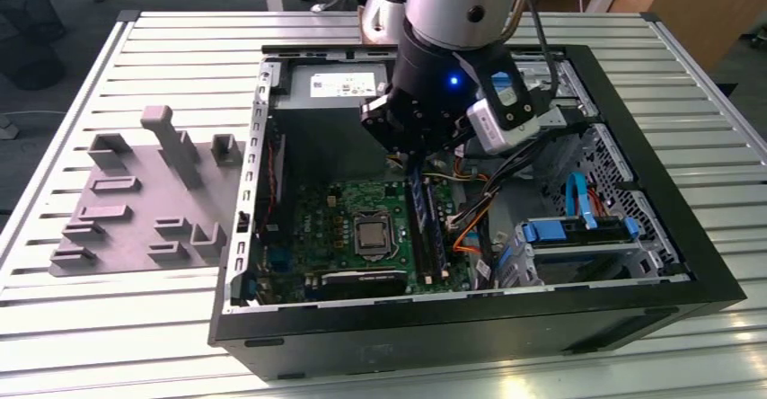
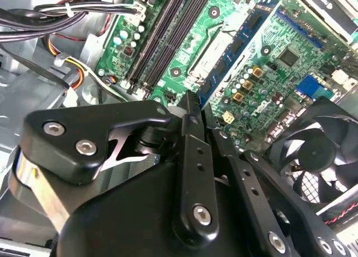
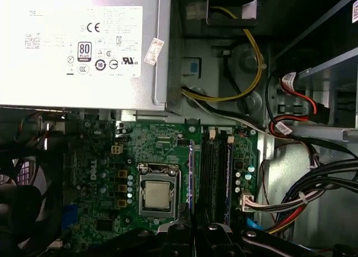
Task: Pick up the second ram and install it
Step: 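Insert the second ram into the second slot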
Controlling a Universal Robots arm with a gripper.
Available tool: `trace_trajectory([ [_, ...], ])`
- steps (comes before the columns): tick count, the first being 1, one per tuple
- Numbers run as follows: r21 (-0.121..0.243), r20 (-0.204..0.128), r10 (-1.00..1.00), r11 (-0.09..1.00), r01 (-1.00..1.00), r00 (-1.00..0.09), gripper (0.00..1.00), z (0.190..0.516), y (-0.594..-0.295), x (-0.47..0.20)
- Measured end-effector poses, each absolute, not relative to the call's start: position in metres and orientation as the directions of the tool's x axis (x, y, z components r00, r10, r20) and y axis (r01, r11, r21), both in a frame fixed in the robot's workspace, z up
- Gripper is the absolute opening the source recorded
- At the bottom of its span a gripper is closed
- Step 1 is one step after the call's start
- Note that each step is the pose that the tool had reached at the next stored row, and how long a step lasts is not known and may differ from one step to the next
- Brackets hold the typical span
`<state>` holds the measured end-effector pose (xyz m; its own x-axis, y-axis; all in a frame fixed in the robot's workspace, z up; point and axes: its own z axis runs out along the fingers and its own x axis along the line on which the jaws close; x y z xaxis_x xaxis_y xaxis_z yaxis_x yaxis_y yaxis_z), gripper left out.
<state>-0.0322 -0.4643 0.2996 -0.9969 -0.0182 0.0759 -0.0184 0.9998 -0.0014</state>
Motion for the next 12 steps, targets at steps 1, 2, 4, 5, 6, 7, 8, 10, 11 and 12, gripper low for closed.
trace_trajectory([
  [1, -0.002, 0.076, -0.018, 1.000, -0.018, -0.997, 0.14, 0.3003, -0.4644, -0.0323],
  [2, -0.002, 0.076, -0.018, 1.000, -0.018, -0.997, 0.14, 0.3011, -0.4643, -0.0323],
  [4, -0.001, 0.076, -0.018, 1.000, -0.018, -0.997, 0.14, 0.3019, -0.4643, -0.0322],
  [5, -0.001, 0.076, -0.018, 1.000, -0.018, -0.997, 0.14, 0.3018, -0.4643, -0.0322],
  [6, -0.001, 0.076, -0.018, 1.000, -0.018, -0.997, 0.14, 0.3019, -0.4643, -0.0322],
  [7, -0.001, 0.076, -0.018, 1.000, -0.018, -0.997, 0.14, 0.3023, -0.4643, -0.0322],
  [8, -0.001, 0.076, -0.018, 1.000, -0.018, -0.997, 0.14, 0.3026, -0.4643, -0.0322],
  [10, -0.001, 0.076, -0.018, 1.000, -0.018, -0.997, 0.14, 0.3026, -0.4643, -0.0322],
  [11, -0.001, 0.076, -0.018, 1.000, -0.018, -0.997, 0.14, 0.3026, -0.4643, -0.0322],
  [12, -0.001, 0.076, -0.018, 1.000, -0.018, -0.997, 0.14, 0.3027, -0.4643, -0.0322],
])
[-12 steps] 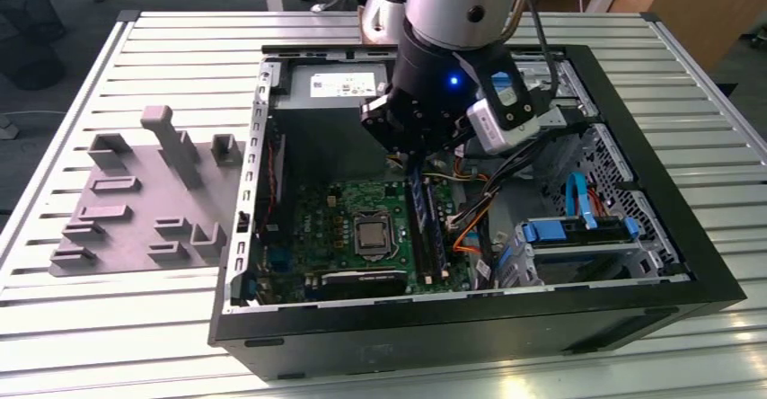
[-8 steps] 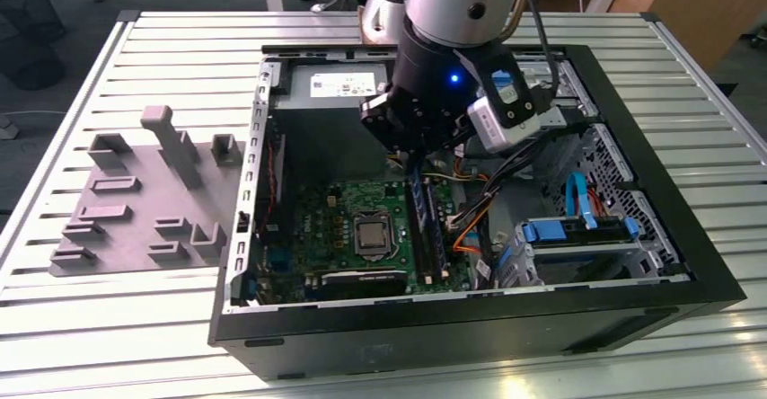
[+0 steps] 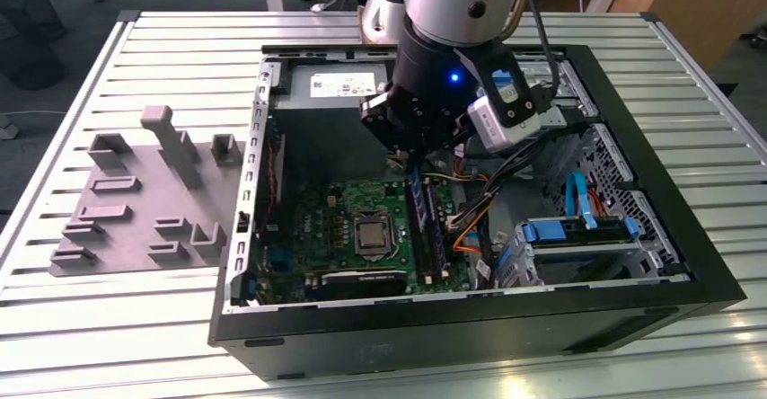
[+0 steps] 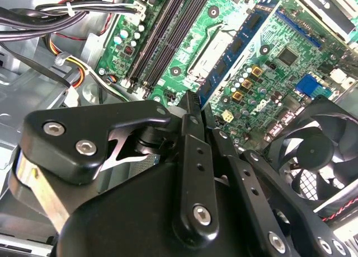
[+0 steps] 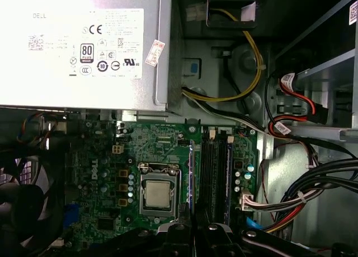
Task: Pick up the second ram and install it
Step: 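Insert the second ram into the second slot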
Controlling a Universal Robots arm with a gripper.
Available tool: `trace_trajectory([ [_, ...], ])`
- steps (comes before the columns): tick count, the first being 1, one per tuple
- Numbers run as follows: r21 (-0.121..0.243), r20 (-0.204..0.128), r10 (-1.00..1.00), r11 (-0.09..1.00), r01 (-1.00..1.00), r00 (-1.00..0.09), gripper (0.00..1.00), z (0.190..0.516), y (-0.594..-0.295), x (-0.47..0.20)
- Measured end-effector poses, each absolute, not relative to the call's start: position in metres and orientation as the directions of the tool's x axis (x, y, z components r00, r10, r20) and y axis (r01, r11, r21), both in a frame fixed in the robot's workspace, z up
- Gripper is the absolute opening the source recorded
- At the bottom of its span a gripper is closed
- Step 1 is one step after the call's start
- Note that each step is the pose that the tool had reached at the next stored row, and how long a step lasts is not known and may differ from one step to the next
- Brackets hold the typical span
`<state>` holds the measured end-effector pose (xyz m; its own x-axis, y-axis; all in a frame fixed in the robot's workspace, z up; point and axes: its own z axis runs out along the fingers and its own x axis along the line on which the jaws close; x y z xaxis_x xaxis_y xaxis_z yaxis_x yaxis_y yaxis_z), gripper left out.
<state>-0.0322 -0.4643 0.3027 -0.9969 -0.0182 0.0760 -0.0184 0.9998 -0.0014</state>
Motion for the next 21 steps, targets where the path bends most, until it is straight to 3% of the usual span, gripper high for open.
trace_trajectory([
  [21, -0.002, 0.061, -0.018, 1.000, -0.018, -0.998, 0.14, 0.3028, -0.4643, -0.0324],
])
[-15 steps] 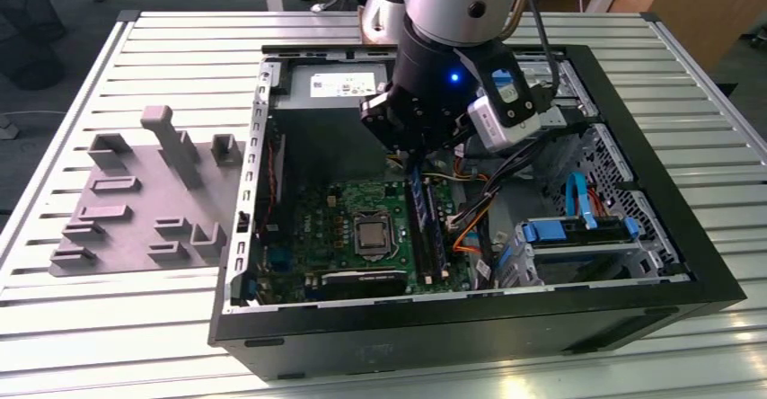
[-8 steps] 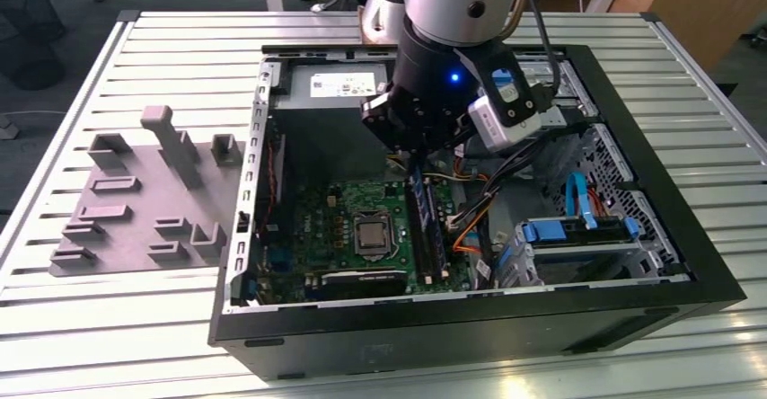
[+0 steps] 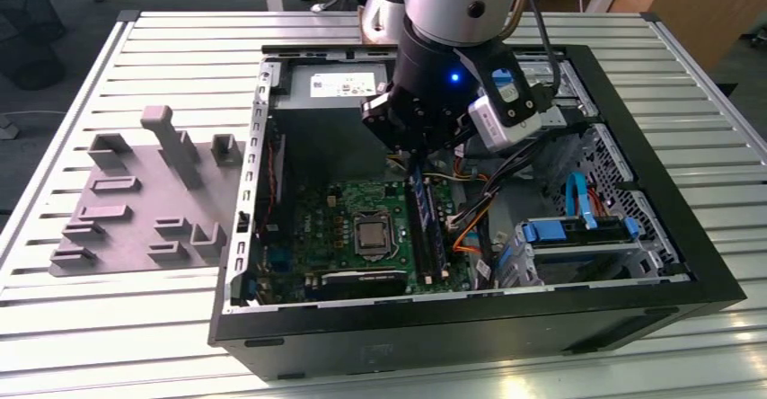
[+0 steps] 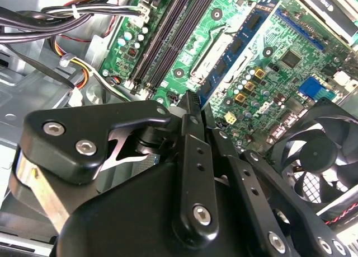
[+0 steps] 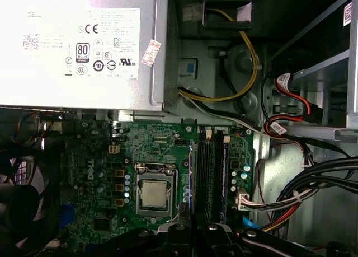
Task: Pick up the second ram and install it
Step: 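Insert the second ram into the second slot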
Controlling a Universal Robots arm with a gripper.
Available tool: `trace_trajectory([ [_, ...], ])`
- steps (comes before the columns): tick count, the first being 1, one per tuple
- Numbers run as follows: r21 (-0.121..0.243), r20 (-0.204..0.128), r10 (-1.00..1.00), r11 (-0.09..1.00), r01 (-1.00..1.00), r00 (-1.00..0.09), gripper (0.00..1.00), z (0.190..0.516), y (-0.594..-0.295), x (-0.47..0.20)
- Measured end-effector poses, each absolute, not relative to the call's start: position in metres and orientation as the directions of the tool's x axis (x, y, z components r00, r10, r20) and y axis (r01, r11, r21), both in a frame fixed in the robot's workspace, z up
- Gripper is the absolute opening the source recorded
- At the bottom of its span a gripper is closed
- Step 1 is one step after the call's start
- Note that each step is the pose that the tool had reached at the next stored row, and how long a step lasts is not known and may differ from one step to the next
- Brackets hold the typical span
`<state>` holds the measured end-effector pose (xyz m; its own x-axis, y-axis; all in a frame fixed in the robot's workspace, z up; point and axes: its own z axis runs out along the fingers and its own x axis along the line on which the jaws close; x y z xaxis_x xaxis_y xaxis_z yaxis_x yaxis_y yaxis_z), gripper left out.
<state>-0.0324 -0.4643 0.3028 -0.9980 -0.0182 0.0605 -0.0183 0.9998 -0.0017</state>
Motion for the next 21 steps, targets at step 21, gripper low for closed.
trace_trajectory([
  [21, -0.002, 0.060, -0.018, 1.000, -0.018, -0.998, 0.14, 0.3037, -0.4643, -0.0324],
])
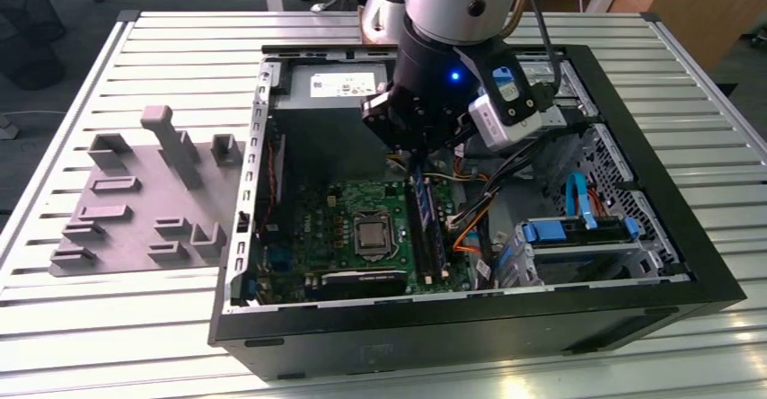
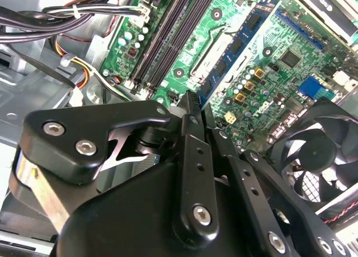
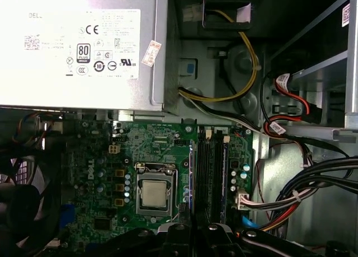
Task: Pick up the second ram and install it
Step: 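Insert the second ram into the second slot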
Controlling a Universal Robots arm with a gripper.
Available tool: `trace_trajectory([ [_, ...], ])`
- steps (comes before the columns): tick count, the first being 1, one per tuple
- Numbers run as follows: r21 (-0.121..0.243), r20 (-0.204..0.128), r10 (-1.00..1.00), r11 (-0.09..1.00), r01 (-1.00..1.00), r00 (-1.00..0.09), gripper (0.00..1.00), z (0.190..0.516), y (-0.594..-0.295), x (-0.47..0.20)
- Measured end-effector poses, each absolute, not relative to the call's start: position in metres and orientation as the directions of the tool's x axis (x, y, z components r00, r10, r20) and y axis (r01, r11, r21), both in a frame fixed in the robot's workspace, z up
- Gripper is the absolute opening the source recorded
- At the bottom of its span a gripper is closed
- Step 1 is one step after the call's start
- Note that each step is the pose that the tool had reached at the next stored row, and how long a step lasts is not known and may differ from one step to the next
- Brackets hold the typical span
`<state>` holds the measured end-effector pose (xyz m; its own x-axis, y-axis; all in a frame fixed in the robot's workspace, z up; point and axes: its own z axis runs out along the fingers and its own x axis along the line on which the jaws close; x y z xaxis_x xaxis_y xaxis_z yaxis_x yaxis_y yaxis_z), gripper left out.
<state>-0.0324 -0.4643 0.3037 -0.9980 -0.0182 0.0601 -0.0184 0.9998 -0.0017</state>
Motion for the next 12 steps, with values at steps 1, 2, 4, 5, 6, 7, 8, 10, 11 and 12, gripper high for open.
trace_trajectory([
  [1, -0.002, 0.060, -0.018, 1.000, -0.018, -0.998, 0.14, 0.3034, -0.4643, -0.0324],
  [2, -0.002, 0.060, -0.018, 1.000, -0.018, -0.998, 0.14, 0.3032, -0.4643, -0.0324],
  [4, -0.002, 0.060, -0.018, 1.000, -0.018, -0.998, 0.14, 0.3024, -0.4643, -0.0324],
  [5, -0.002, 0.060, -0.018, 1.000, -0.018, -0.998, 0.14, 0.3022, -0.4643, -0.0324],
  [6, -0.002, 0.060, -0.018, 1.000, -0.018, -0.998, 0.14, 0.3020, -0.4643, -0.0324],
  [7, -0.002, 0.060, -0.018, 1.000, -0.018, -0.998, 0.14, 0.3020, -0.4643, -0.0324],
  [8, -0.002, 0.060, -0.018, 1.000, -0.018, -0.998, 0.14, 0.3015, -0.4643, -0.0324],
  [10, -0.002, 0.060, -0.018, 1.000, -0.018, -0.998, 0.14, 0.3013, -0.4643, -0.0324],
  [11, -0.002, 0.060, -0.018, 1.000, -0.018, -0.998, 0.14, 0.3012, -0.4643, -0.0324],
  [12, -0.002, 0.060, -0.018, 1.000, -0.018, -0.998, 0.14, 0.3009, -0.4643, -0.0324],
])
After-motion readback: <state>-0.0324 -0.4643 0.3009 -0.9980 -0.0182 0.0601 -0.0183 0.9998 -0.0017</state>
